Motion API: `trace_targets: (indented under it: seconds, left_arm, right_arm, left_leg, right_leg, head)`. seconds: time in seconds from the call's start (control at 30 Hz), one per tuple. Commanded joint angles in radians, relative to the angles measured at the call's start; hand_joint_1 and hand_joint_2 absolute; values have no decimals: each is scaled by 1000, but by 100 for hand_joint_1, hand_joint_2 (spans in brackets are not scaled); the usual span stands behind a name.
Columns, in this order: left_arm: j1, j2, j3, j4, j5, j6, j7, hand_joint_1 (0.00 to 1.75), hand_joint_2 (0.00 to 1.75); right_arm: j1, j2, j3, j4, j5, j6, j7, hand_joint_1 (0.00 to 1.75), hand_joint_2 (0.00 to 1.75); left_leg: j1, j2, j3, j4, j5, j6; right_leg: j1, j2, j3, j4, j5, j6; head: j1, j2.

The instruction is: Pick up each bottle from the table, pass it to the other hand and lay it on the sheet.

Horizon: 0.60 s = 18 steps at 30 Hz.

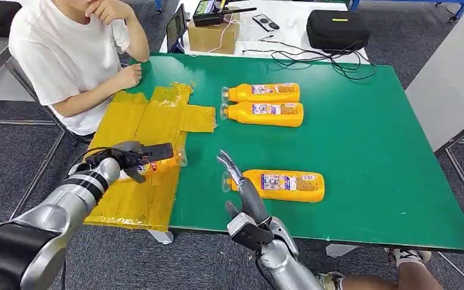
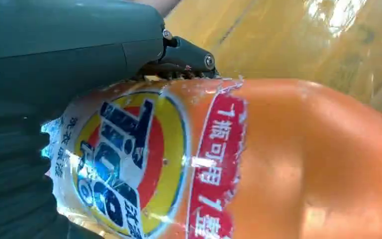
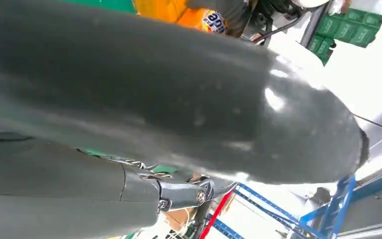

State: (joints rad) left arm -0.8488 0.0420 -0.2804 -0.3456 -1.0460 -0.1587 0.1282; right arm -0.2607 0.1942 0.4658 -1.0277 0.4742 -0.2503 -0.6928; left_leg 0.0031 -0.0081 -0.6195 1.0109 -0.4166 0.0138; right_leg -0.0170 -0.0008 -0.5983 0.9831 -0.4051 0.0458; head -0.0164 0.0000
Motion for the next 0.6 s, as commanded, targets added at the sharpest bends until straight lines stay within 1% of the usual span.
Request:
trace_targets:
  seconds: [0.03, 0.07, 0.1, 0.13, 0.23, 0.27, 0.3, 0.33, 0.37, 0.4, 0.43, 0.5, 0.6]
  left_arm:
    - [-25, -17, 31, 98, 7, -8, -3, 0, 175]
    - [-25, -20, 42, 99, 16, -13, -9, 0, 175]
    - [-24, -25, 66, 98, 35, -10, -15, 0, 175]
    - [-22, -30, 96, 98, 62, -18, -30, 0, 175]
    - [-13, -25, 112, 95, 74, -11, -93, 0, 175]
    - [-7, -21, 103, 85, 71, -28, -154, 0, 175]
    - [-4, -16, 102, 87, 71, -31, -186, 0, 175]
    - [-2, -17, 97, 87, 66, -28, -195, 0, 175]
    - [4, -19, 95, 77, 66, -10, -252, 0, 175]
    - [9, -27, 121, 72, 93, 10, -275, 0, 175]
    - [13, -36, 139, 57, 114, 44, -327, 0, 175]
    - [6, -48, 151, 36, 132, 84, -376, 0, 175]
    - [-10, -55, 185, 9, 171, 124, -416, 0, 175]
  right_arm:
    - [-44, -10, 26, 79, 0, -4, -5, 0, 0]
    - [-44, -12, 28, 77, -7, 0, -5, 0, 0]
    - [-45, -13, 30, 77, -20, 6, -5, 0, 0]
    - [-49, -16, 35, 78, -23, 4, -5, 0, 0]
    - [-55, -24, 64, 74, -53, 9, -5, 0, 0]
    - [-60, -30, 81, 72, -62, 9, -5, 0, 0]
    - [-63, -37, 100, 69, -78, 9, -5, 0, 0]
    - [-68, -41, 110, 73, -86, 3, -5, 0, 0]
    - [-73, -51, 128, 66, -104, -1, -5, 0, 0]
    - [-77, -56, 140, 62, -110, -9, -5, 0, 0]
    - [-80, -61, 153, 50, -115, -4, -5, 0, 0]
    - [-81, -65, 165, 43, -118, -3, -5, 0, 0]
    - [-75, -68, 175, 27, -121, -8, -5, 0, 0]
  left_leg:
    - [1, 1, 4, 0, -2, 0]
    - [0, 1, 3, 0, -1, 0]
    - [1, 3, 7, 0, -3, -1]
    - [0, 1, 3, 0, -1, 0]
    - [0, 1, 3, 0, -1, -1]
    - [0, 1, 2, -1, -1, 0]
    - [0, 3, 4, -1, -1, -1]
    - [0, 1, 3, -1, -1, 0]
    - [0, 2, 4, -1, -2, -1]
    - [0, 0, 3, -1, -1, 0]
    - [0, 1, 5, -1, -2, 0]
    - [0, 1, 4, 0, -2, 0]
    - [0, -2, 1, 0, 0, 0]
  right_leg:
    - [1, 1, 4, -1, -1, -2]
    - [0, 1, 3, -1, -1, -1]
    - [2, 2, 7, -1, -2, -3]
    - [0, 1, 3, -1, 0, -1]
    - [1, 1, 4, -1, -1, -2]
    - [0, 1, 2, -1, 0, -1]
    - [1, 2, 4, -1, -1, -2]
    - [0, 1, 3, -1, 0, -1]
    - [1, 1, 4, -1, -1, -2]
    - [0, 1, 3, -1, -1, -1]
    - [1, 2, 5, -2, -1, -2]
    - [0, 1, 5, -1, -1, -2]
    - [0, -2, 2, 0, -1, -1]
  head:
    - [0, 0]
    - [0, 0]
    - [0, 0]
    - [0, 0]
    - [0, 0]
    - [0, 0]
    - [0, 0]
    - [0, 0]
    - [0, 0]
    - [0, 0]
    - [0, 0]
    - [0, 0]
    - [0, 0]
